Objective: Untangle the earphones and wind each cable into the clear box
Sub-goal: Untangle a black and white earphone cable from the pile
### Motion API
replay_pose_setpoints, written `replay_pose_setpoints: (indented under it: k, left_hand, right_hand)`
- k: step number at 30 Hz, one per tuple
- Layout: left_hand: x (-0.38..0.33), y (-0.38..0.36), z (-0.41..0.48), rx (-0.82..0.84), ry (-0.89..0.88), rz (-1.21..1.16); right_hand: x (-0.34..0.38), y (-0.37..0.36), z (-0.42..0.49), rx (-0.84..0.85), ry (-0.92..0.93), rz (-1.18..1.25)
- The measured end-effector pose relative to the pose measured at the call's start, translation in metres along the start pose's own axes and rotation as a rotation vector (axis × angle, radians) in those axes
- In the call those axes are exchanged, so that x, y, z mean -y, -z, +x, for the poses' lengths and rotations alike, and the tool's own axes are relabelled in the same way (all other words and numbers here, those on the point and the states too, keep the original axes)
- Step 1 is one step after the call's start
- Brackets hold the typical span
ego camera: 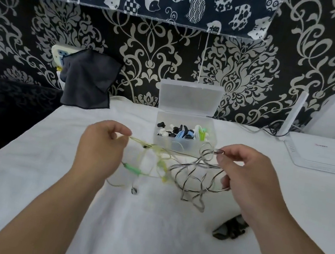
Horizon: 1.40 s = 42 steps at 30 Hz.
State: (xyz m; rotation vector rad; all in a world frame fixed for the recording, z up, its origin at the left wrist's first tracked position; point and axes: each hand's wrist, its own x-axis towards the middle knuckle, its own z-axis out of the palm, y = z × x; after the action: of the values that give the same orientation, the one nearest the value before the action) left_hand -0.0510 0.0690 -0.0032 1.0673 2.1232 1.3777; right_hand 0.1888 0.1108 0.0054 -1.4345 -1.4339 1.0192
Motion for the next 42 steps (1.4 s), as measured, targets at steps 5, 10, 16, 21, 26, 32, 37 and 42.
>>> replay_pose_setpoints:
  k: [5, 10, 16, 21, 26, 32, 37, 42]
  left_hand:
    - [0.010, 0.008, 0.009, -0.131, 0.112, 0.219]
    - [0.011, 0.012, 0.010, -0.222, 0.053, 0.484]
    - [0.008, 0.010, 0.005, -0.208, 0.061, 0.653]
    - [-0.009, -0.016, -0.019, -0.017, -0.359, 0.505]
    - [-0.029, -0.039, -0.052, 0.454, -0.404, 0.087]
    - [-0.027, -0.036, -0.042, 0.448, -0.211, -0.171]
    - [-0.023, -0.032, -0.035, 0.387, -0.042, -0.314]
    - [-0.022, -0.026, -0.029, 0.313, 0.021, -0.420]
  right_hand:
    - [-0.001, 0.017, 0.009, -0.042, -0.026, 0.074]
    - [0.007, 0.037, 0.004, 0.248, -0.091, -0.300]
    - [0.002, 0.036, 0.011, 0.055, -0.087, -0.298]
    - [0.012, 0.018, 0.001, 0.281, -0.021, 0.152]
    - [0.016, 0.002, -0.009, 0.460, 0.029, 0.239]
    - [0.018, 0.014, -0.001, 0.265, 0.045, 0.379]
    - [0.013, 0.026, 0.006, 0.239, -0.049, 0.345]
    - [0.010, 0.029, 0.006, 0.155, -0.043, 0.198]
